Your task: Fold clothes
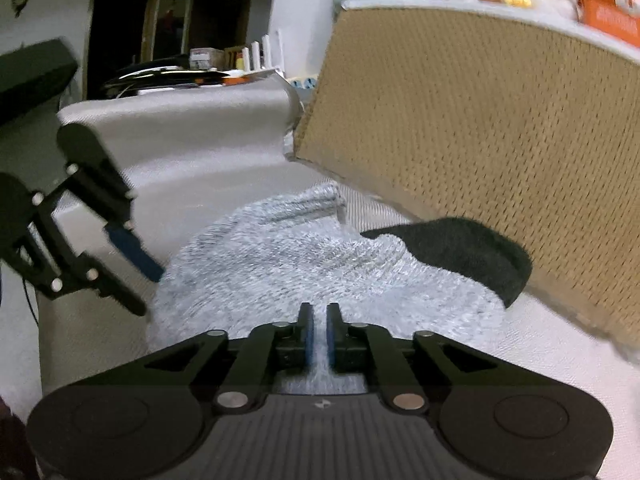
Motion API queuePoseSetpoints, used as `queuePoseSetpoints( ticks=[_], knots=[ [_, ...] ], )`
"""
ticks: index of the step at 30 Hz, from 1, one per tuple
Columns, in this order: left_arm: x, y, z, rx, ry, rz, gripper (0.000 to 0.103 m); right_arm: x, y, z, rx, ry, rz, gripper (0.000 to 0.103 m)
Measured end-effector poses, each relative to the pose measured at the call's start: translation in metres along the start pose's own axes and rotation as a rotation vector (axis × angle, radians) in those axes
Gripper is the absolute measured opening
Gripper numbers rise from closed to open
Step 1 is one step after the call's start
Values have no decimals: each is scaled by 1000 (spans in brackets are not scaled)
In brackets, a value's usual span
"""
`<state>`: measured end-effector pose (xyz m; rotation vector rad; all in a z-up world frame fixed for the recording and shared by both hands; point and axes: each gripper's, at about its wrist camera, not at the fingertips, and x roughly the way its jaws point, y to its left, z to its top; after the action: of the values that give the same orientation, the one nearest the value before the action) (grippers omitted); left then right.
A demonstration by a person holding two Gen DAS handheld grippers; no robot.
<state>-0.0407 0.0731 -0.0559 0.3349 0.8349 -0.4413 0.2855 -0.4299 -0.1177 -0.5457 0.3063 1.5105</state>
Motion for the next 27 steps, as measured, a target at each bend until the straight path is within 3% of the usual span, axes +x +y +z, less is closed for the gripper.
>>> queuePoseSetpoints(
  ticks=[1, 4, 6, 10, 12, 17, 22, 27],
  knots=[
    [-3, -1, 3, -2, -40, -24, 32, -4, 1, -1, -5, -1, -8, 11],
    [-8, 0, 8, -18, -144, -84, 43, -9, -1, -3, 7, 5, -22, 12],
    [6, -1, 15, -7, -133, -56, 41, -5, -5, -5, 29, 14, -33, 11],
    [35, -6, 11, 20, -36, 13, 43, 13, -9, -9, 20, 44, -91, 11],
    [42, -3, 11, -2, -16, 23, 43, 22, -19, -9, 91, 64, -78, 11],
    [40, 12, 12, -105, -14, -11, 44, 40, -43, -7, 219, 111, -25, 10],
    [44, 3, 14, -38, -1, 36, 45, 60, -45, -2, 215, 165, -42, 4],
    [47, 5, 14, -48, -9, 35, 45, 80, -47, 3, 211, 218, -59, 0]
  ],
)
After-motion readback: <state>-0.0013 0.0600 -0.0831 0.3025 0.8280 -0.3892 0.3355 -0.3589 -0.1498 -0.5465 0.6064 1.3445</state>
